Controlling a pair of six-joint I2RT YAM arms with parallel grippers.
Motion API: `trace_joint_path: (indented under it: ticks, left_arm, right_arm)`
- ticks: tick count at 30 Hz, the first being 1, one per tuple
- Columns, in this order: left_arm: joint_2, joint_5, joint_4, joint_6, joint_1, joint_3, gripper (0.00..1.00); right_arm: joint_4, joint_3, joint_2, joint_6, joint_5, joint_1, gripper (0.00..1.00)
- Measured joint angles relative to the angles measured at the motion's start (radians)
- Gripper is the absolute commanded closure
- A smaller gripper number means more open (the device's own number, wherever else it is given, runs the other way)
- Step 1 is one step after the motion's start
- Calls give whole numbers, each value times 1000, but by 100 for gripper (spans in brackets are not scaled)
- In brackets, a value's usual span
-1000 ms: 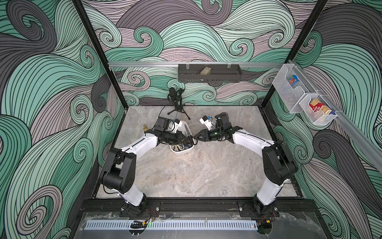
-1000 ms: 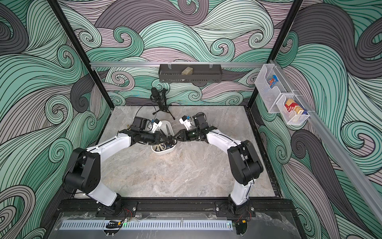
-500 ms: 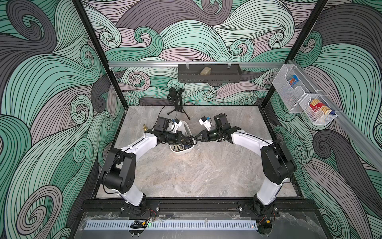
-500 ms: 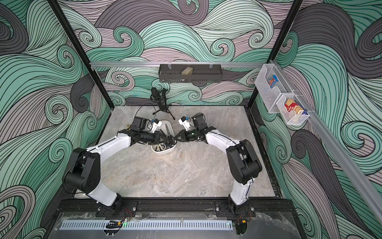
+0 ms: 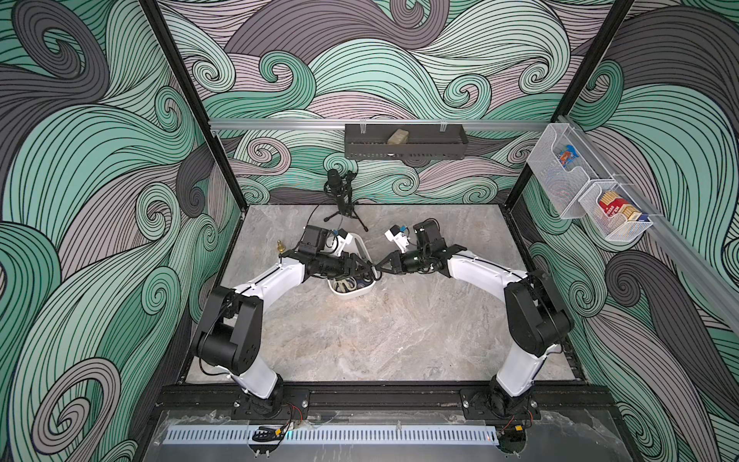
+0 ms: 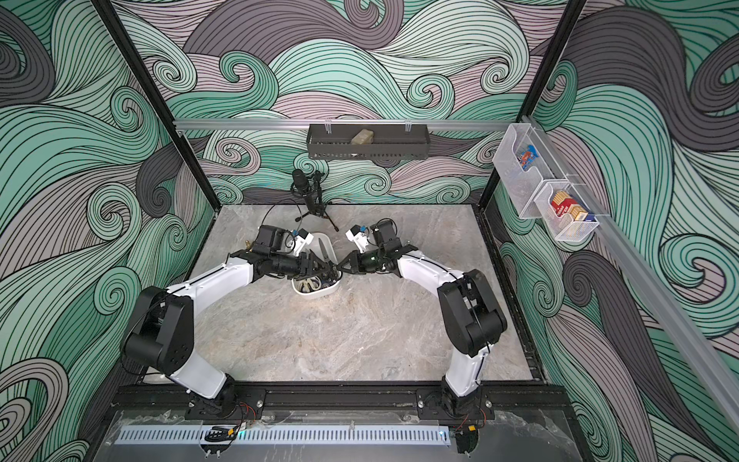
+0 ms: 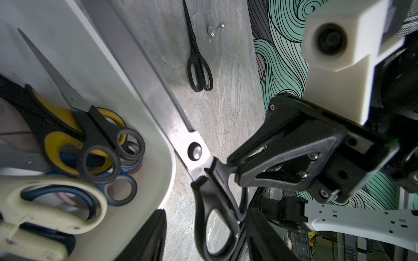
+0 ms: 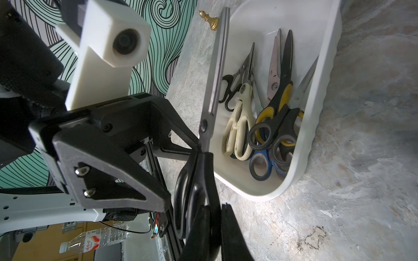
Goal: Take the scissors out of the storage box
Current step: Pick up the scissors from the storage box, then place the scissors at the center of the board.
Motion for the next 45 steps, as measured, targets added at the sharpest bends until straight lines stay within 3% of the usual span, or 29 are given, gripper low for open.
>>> trace_joint_path:
  ticks: [6, 11, 23, 45]
  left_arm:
    - [-16, -3, 48, -79, 109, -41, 43]
    - [-18, -68, 35, -115, 204, -56, 45]
    - [-40, -254, -119, -60, 210, 19, 45]
    - [-61, -282, -152, -42, 210, 19, 45]
  right_arm:
    - [9, -33, -5, 20, 38, -71, 89]
    - [4, -74, -7, 26, 107, -164, 89]
    - [6, -23, 97, 35, 272, -164, 87]
    - [7, 27, 206, 22, 367, -151, 83]
